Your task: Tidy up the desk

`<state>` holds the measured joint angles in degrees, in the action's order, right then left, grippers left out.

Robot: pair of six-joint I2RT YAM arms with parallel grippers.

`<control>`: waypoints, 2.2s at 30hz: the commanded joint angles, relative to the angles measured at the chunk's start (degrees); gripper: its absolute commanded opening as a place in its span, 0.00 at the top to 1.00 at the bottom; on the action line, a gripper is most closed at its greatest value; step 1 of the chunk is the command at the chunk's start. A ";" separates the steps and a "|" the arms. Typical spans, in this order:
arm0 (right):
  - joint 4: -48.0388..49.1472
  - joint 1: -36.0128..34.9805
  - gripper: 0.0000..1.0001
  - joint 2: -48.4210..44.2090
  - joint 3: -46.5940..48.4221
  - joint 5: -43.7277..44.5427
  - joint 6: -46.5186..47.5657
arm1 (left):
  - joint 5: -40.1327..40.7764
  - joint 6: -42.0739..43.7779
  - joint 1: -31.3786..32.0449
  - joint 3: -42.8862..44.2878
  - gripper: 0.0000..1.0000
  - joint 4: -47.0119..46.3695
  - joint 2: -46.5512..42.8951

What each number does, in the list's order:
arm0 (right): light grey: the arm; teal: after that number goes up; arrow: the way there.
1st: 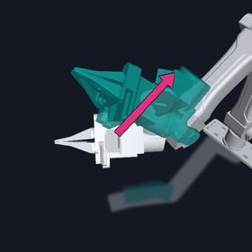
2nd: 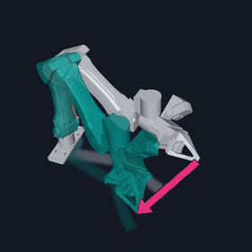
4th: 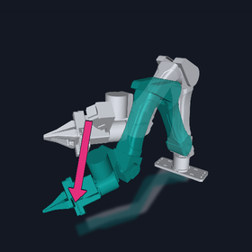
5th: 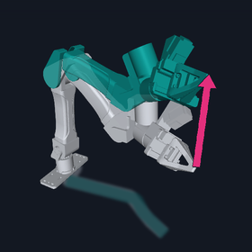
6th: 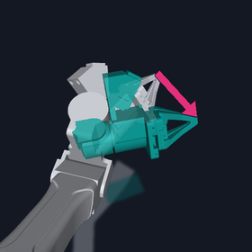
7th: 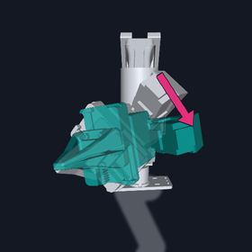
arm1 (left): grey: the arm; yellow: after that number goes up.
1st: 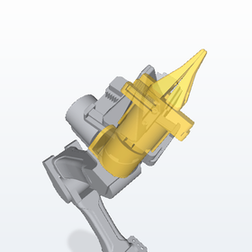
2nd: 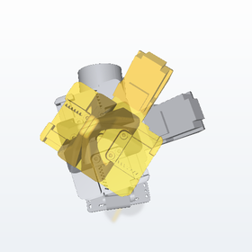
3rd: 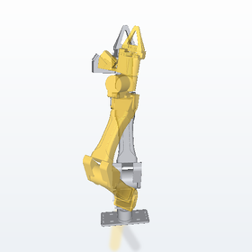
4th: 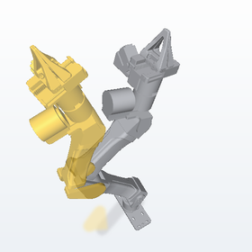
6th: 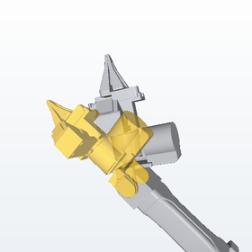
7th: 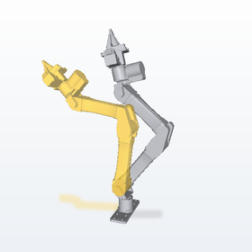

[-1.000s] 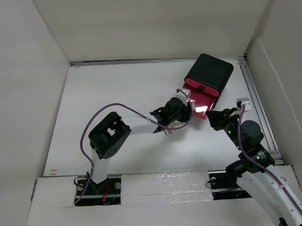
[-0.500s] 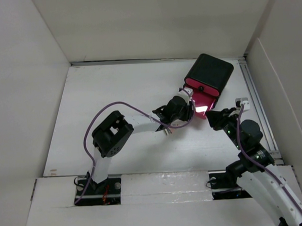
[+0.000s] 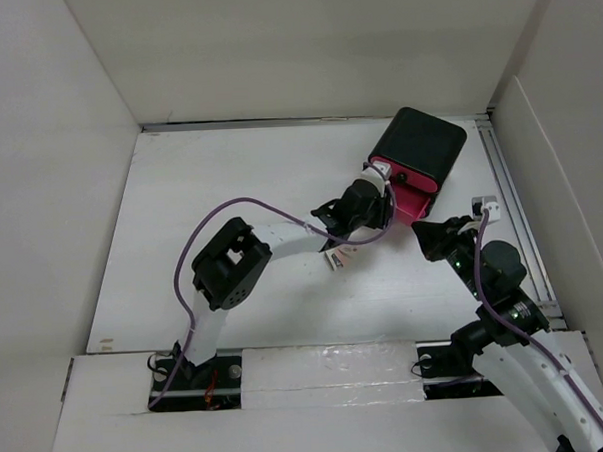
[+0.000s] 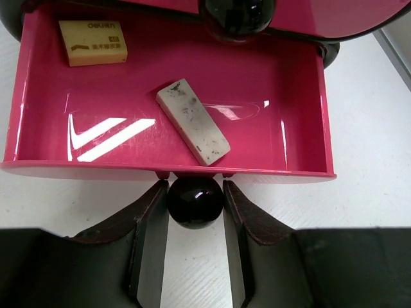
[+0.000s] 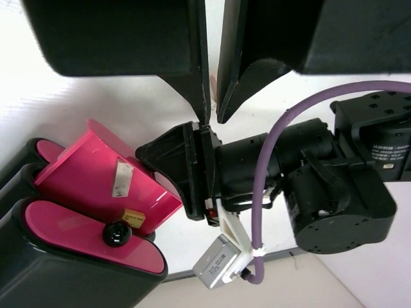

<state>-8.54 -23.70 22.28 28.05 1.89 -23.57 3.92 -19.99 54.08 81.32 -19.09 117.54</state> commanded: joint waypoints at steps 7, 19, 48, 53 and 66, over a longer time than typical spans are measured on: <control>2.30 -0.55 1.00 -1.36 0.95 -0.04 0.11 | 1.96 0.48 -0.21 12.19 0.82 -1.83 4.71; 2.56 -0.55 1.00 -1.28 0.69 -0.31 -0.07 | 6.44 -0.05 -0.74 23.52 0.73 -1.65 14.03; 3.35 -0.55 1.00 -0.05 0.51 -0.92 -0.07 | 1.88 -1.11 -0.21 -0.91 0.68 -7.05 1.09; 2.12 -0.55 1.00 -1.27 0.69 -0.49 0.11 | 0.82 0.21 -0.21 8.76 0.66 -2.45 6.73; 2.38 -0.55 1.00 -1.19 0.69 -0.84 0.11 | -0.41 1.00 -0.82 26.78 0.52 8.89 18.95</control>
<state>-8.54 -23.70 21.08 28.05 1.48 -23.75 4.29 -19.86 53.49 103.79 -12.36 135.74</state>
